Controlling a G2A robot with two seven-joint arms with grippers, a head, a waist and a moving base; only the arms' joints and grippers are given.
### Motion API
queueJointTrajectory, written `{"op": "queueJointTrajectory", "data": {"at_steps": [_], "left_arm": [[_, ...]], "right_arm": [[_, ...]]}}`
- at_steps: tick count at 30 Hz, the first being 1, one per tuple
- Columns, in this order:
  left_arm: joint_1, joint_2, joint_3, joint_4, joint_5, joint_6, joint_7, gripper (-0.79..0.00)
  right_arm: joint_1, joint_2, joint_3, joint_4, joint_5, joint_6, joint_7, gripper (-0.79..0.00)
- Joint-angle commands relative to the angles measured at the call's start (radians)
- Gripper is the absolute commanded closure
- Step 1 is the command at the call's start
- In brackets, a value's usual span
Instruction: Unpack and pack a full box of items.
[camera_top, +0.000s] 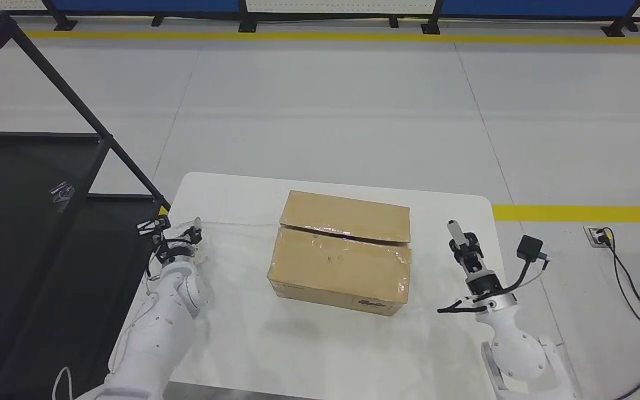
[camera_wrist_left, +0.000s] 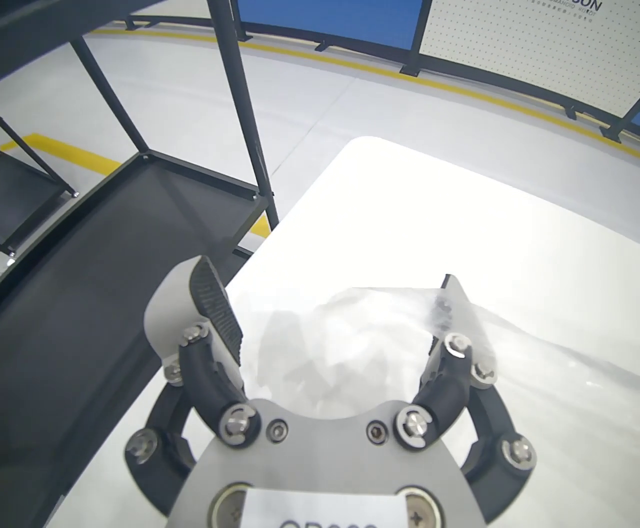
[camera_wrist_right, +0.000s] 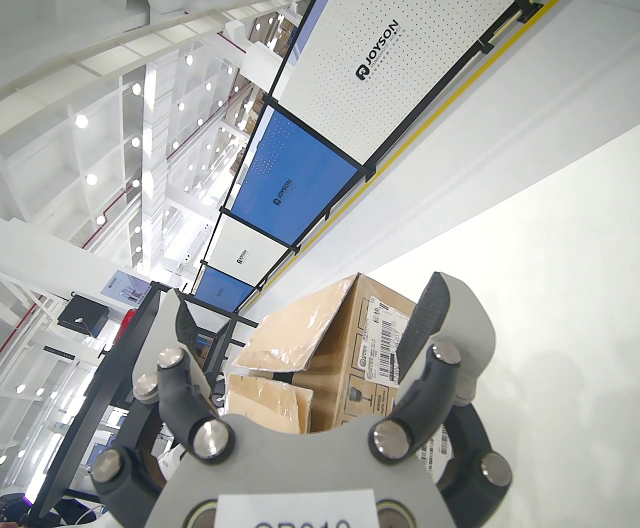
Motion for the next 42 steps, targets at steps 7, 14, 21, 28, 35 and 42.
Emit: {"op": "queueJointTrajectory", "data": {"at_steps": [7, 14, 21, 28, 35, 42], "left_arm": [[0.013, 0.004, -0.031, 0.01, -0.065, -0.014, 0.001, -0.785], [0.038, 0.009, -0.049, 0.002, -0.094, -0.016, 0.028, -0.785], [0.066, 0.01, -0.07, -0.028, -0.133, 0.017, 0.067, -0.785], [0.087, 0.007, -0.091, -0.055, -0.178, 0.057, 0.092, -0.785], [0.104, 0.005, -0.102, -0.077, -0.197, 0.086, 0.112, -0.785], [0.121, 0.004, -0.113, -0.097, -0.211, 0.102, 0.133, -0.785]], "right_arm": [[-0.007, 0.001, 0.002, -0.004, -0.001, -0.004, 0.0, -0.785], [-0.011, 0.002, 0.001, -0.001, 0.001, -0.005, -0.002, -0.785], [-0.002, 0.001, -0.007, 0.01, -0.001, -0.007, 0.004, -0.785], [0.001, 0.002, -0.006, 0.019, 0.004, -0.015, 0.006, -0.785], [0.001, 0.003, -0.002, 0.026, 0.011, -0.024, 0.008, -0.785], [-0.002, 0.005, 0.0, 0.03, 0.014, -0.031, 0.01, -0.785]]}}
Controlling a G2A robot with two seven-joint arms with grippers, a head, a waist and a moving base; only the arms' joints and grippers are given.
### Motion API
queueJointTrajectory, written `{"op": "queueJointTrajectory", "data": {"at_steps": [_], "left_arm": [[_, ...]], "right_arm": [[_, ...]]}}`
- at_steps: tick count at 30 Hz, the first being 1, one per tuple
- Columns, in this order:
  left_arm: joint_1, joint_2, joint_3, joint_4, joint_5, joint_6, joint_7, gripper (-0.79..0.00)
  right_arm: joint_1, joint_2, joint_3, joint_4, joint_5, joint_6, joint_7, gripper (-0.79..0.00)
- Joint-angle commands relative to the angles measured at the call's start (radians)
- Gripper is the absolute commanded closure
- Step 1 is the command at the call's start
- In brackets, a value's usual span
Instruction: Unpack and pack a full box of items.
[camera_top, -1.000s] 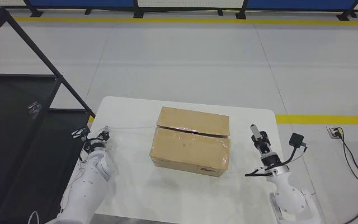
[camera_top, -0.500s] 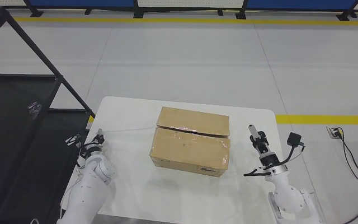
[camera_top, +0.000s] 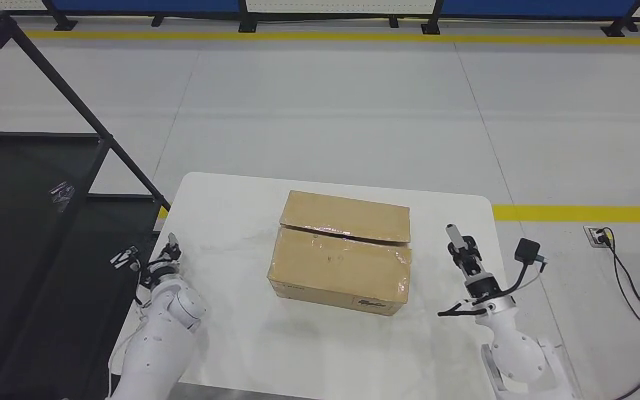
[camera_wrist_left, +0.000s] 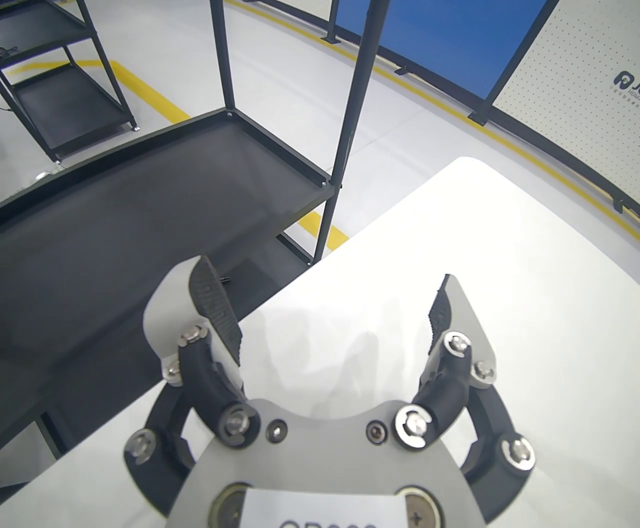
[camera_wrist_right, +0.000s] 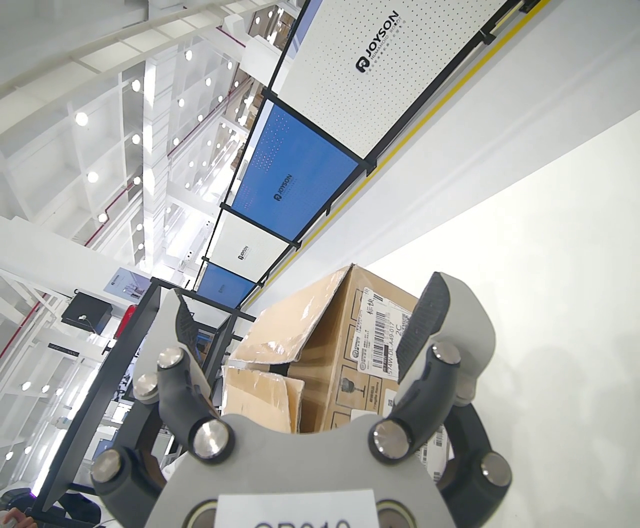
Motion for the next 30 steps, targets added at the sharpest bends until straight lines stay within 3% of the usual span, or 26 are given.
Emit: {"op": "queueJointTrajectory", "data": {"at_steps": [1, 6, 9, 17, 25, 30], "left_arm": [[0.004, 0.0, -0.002, -0.004, -0.001, 0.001, 0.001, -0.785], [0.014, 0.001, -0.002, -0.018, 0.006, -0.005, 0.001, -0.785], [0.026, 0.005, 0.021, -0.037, 0.062, -0.066, -0.018, -0.785], [0.063, 0.05, 0.143, -0.154, 0.441, -0.406, -0.114, -0.785], [0.067, 0.101, 0.202, -0.28, 0.691, -0.826, -0.219, -0.785], [0.065, 0.121, 0.219, -0.313, 0.782, -0.916, -0.231, -0.785]], "right_arm": [[0.0, 0.0, 0.0, 0.001, 0.0, -0.001, 0.0, -0.785], [-0.002, 0.001, 0.0, 0.002, 0.002, 0.0, 0.0, -0.785], [-0.003, 0.001, -0.001, 0.002, 0.0, -0.001, 0.002, -0.785], [-0.005, 0.002, -0.003, -0.003, -0.001, -0.002, 0.003, -0.785], [-0.018, 0.004, 0.009, -0.006, 0.004, -0.008, 0.0, -0.785], [-0.031, 0.006, 0.022, -0.007, 0.011, -0.01, -0.005, -0.785]]}}
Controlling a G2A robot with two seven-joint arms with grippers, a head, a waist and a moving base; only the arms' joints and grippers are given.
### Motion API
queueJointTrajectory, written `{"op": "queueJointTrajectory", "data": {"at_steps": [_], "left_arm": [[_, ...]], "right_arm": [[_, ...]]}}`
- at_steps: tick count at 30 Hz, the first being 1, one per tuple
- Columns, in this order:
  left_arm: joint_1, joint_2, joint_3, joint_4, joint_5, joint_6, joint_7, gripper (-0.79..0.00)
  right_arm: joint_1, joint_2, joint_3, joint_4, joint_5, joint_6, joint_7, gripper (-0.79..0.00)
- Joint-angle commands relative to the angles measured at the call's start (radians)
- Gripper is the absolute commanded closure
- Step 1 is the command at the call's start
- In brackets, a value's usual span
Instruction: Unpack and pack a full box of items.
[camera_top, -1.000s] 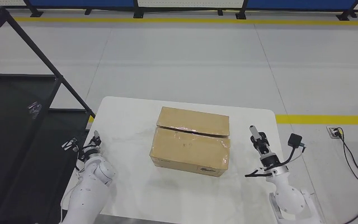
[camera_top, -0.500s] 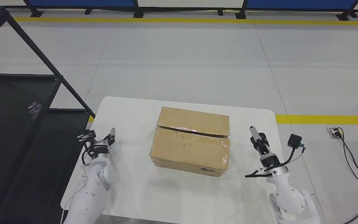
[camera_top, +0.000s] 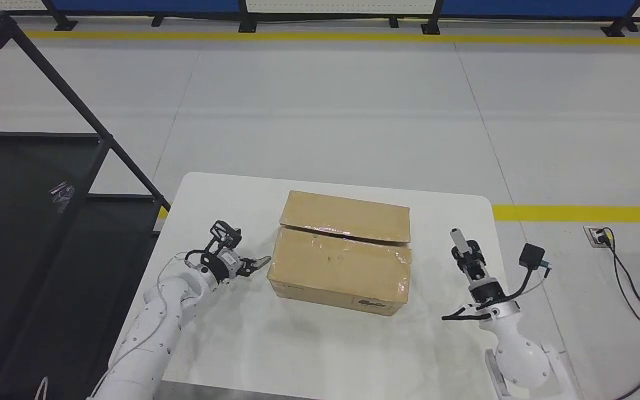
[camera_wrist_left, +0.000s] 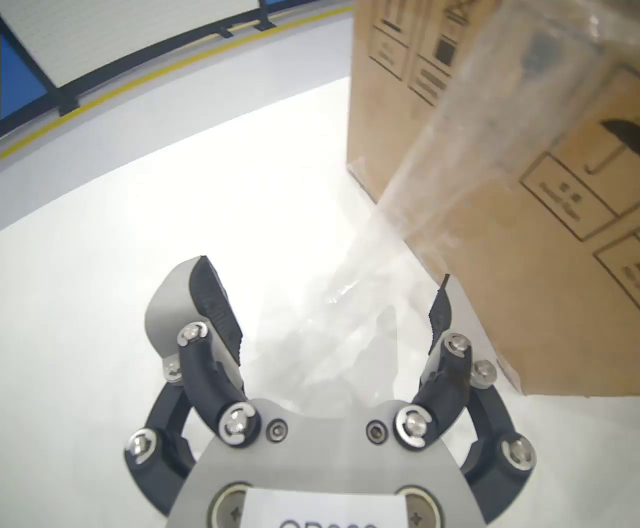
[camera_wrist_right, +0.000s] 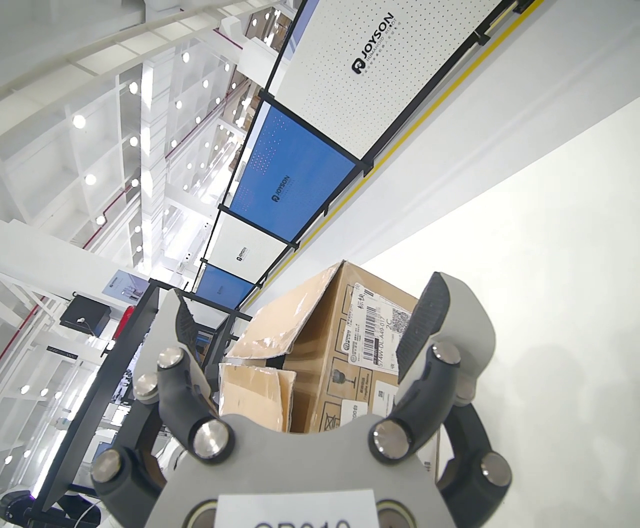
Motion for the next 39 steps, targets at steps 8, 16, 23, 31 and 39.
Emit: {"op": "queueJointTrajectory", "data": {"at_steps": [8, 16, 23, 31, 39], "left_arm": [[-0.024, -0.046, 0.063, 0.004, -0.069, 0.198, -0.073, -0.785], [-0.081, -0.118, 0.129, 0.11, -0.156, 0.506, -0.068, -0.785], [-0.106, -0.141, 0.116, 0.196, -0.229, 0.61, 0.054, -0.785], [-0.101, -0.141, 0.054, 0.229, -0.334, 0.68, 0.153, -0.785], [-0.086, -0.122, -0.019, 0.235, -0.411, 0.702, 0.199, -0.785]], "right_arm": [[-0.004, 0.001, 0.007, 0.001, 0.008, -0.001, 0.0, -0.785], [-0.007, 0.003, 0.017, 0.003, 0.014, -0.004, -0.007, -0.785], [-0.007, 0.003, 0.019, 0.011, 0.02, -0.006, -0.009, -0.785], [0.024, 0.001, -0.004, 0.03, 0.02, -0.002, -0.002, -0.785], [0.043, 0.001, -0.019, 0.039, 0.013, 0.001, 0.001, -0.785]]}}
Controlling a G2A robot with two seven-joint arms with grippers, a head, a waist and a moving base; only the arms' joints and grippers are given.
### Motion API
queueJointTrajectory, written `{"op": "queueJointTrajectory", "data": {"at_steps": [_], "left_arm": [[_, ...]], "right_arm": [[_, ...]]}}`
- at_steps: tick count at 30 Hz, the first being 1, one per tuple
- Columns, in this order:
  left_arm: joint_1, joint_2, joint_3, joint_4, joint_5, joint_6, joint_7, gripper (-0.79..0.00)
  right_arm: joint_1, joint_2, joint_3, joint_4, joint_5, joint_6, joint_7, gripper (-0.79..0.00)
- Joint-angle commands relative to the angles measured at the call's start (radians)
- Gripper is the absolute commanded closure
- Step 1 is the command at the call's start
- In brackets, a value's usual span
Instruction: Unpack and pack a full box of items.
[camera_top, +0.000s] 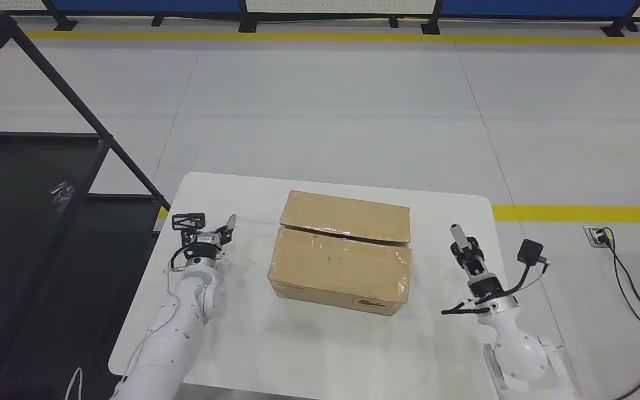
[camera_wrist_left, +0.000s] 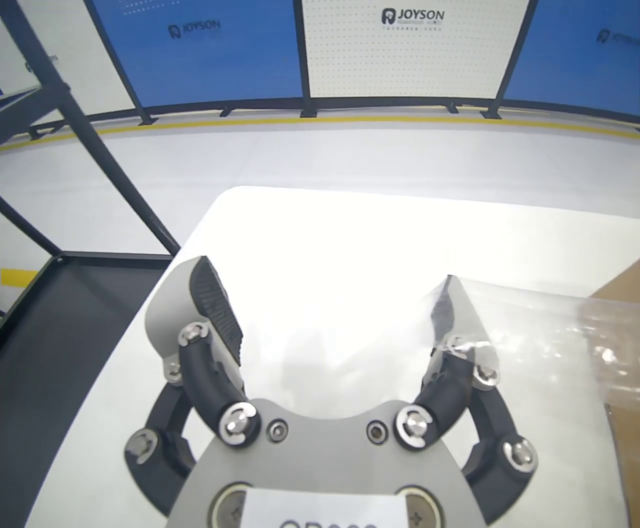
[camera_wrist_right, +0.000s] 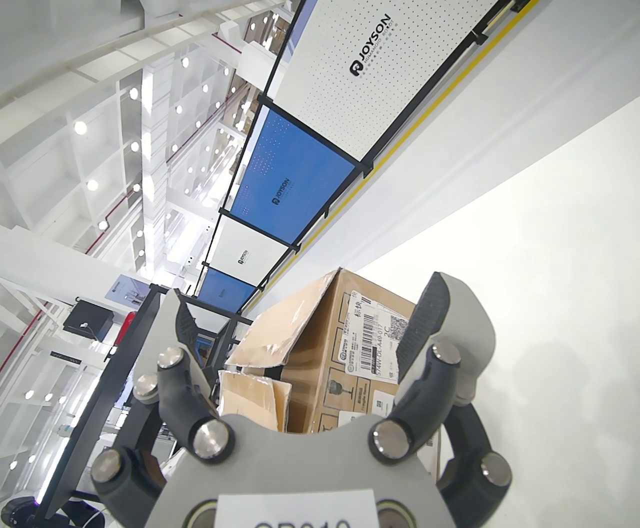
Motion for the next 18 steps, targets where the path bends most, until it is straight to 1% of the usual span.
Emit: {"op": "queueJointTrajectory", "data": {"at_steps": [1, 10, 18], "left_arm": [[0.005, 0.007, -0.015, 0.0, -0.006, 0.005, 0.004, -0.785], [0.023, 0.031, -0.078, -0.003, -0.044, 0.036, -0.015, -0.785], [0.026, 0.038, -0.119, 0.009, -0.1, 0.055, -0.061, -0.785]], "right_arm": [[0.002, 0.0, -0.003, -0.001, -0.002, 0.001, 0.0, -0.785], [0.016, -0.001, -0.018, -0.001, -0.013, 0.013, 0.001, -0.785], [0.026, -0.002, -0.026, 0.003, -0.018, 0.019, 0.002, -0.785]]}}
